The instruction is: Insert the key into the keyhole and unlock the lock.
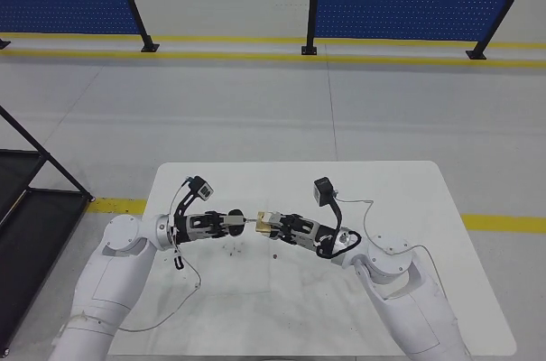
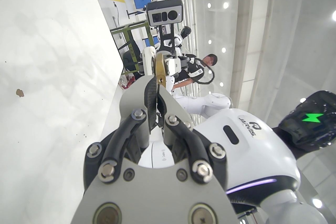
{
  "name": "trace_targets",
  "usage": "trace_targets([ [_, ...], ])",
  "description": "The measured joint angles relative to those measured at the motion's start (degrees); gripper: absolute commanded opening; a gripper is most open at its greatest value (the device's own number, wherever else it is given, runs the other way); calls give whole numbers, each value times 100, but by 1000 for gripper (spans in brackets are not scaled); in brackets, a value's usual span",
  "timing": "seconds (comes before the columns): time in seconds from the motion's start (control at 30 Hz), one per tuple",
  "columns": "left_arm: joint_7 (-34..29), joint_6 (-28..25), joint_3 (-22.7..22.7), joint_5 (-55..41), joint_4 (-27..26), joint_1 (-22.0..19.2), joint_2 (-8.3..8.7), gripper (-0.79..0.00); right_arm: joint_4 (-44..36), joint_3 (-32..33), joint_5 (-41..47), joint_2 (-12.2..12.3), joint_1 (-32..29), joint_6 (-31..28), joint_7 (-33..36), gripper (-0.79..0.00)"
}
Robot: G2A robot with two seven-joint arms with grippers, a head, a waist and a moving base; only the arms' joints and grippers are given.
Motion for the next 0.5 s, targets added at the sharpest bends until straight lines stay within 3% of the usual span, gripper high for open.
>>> trace_targets([
  [0.5, 7, -95, 172, -85, 130, -120, 29, -785, 0, 0, 0, 0, 0, 0, 0, -785],
])
